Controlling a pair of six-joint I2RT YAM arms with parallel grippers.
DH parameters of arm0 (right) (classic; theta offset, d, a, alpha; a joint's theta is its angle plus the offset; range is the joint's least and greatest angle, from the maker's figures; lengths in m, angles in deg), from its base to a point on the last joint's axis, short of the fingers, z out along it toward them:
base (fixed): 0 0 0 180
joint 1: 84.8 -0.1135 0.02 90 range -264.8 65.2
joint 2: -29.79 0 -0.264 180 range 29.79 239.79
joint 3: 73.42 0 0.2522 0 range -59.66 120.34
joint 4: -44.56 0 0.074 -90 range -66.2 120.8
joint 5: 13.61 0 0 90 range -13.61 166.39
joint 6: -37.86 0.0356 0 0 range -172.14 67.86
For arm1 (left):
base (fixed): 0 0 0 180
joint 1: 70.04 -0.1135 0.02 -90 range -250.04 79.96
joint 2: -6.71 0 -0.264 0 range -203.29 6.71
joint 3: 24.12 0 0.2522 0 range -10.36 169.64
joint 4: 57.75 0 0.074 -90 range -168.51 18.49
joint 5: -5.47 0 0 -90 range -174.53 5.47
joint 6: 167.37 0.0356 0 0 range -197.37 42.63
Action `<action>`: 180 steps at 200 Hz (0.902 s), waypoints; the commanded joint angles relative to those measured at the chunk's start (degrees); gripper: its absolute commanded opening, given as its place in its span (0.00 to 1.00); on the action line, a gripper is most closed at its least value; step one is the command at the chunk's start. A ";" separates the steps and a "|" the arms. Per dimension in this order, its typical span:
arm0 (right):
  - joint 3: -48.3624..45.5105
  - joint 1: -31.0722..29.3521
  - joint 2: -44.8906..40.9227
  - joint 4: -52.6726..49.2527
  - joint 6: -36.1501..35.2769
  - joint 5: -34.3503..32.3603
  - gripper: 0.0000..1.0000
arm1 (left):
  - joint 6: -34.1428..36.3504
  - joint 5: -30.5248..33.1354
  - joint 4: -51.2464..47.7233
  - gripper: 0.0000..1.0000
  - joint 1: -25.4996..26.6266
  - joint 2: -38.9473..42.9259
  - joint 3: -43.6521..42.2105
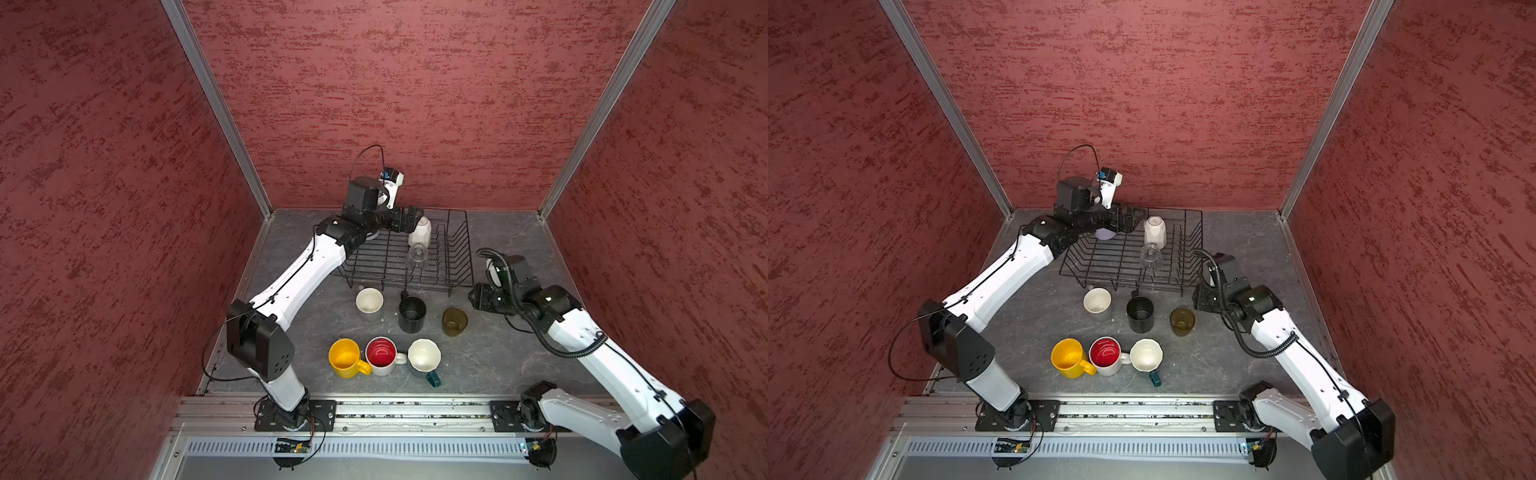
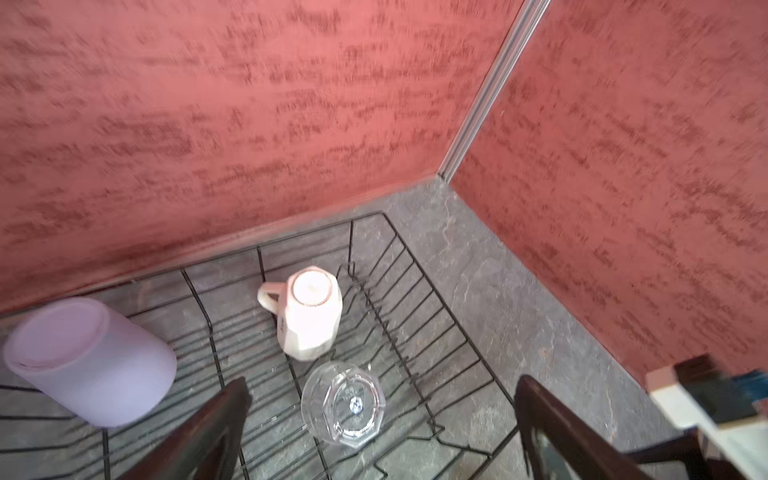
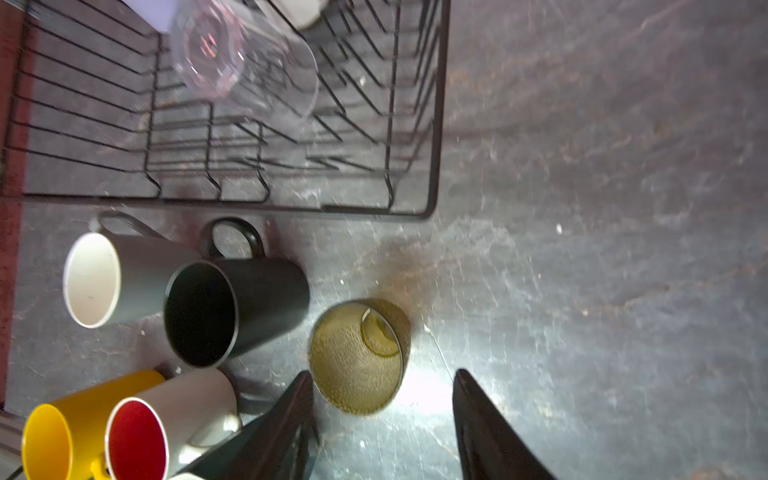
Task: Load the cups into the dish rack
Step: 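Raise the left gripper while the right gripper reaches down to the olive glass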
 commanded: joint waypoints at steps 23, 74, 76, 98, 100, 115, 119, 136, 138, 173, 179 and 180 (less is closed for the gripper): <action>-3.98 -2.96 1.75 -0.46 3.90 -1.39 0.54 | -4.72 -2.78 9.14 1.00 -3.31 3.73 -4.72; -6.09 -4.90 8.30 6.59 4.17 1.10 0.52 | -10.49 -6.36 13.59 1.00 -7.80 7.41 -10.98; -6.07 -5.01 8.56 6.76 4.12 1.08 0.52 | -10.70 -6.52 13.86 1.00 -7.95 7.55 -11.31; -5.60 -5.66 11.29 8.29 4.16 0.50 0.50 | -12.43 -7.84 15.87 1.00 -9.48 8.80 -13.44; -5.60 -5.68 11.48 8.29 4.16 0.36 0.49 | -12.35 -7.88 15.88 1.00 -9.52 8.88 -13.46; -5.24 -5.94 13.26 8.51 4.30 -0.64 0.48 | -12.11 -7.83 15.88 1.00 -9.79 9.27 -13.78; -5.19 -5.97 13.68 8.52 4.32 -0.91 0.47 | -12.09 -7.84 15.90 1.00 -9.91 9.39 -13.90; -5.39 -6.15 15.28 8.66 4.43 -1.97 0.44 | -12.11 -8.29 16.08 1.00 -10.36 9.58 -14.22; -5.39 -6.18 15.53 8.69 4.43 -2.06 0.44 | -12.16 -8.28 16.09 1.00 -10.33 9.63 -14.31; -5.03 -6.48 17.93 9.11 4.12 -3.11 0.34 | -13.17 -9.51 18.10 1.00 -11.36 10.13 -16.10; -4.85 -6.48 18.09 9.13 4.00 -3.23 0.32 | -13.45 -9.83 18.35 1.00 -11.55 10.10 -16.32; -4.82 -6.48 18.15 9.09 4.00 -3.23 0.31 | -13.51 -9.89 18.35 1.00 -11.64 10.13 -16.34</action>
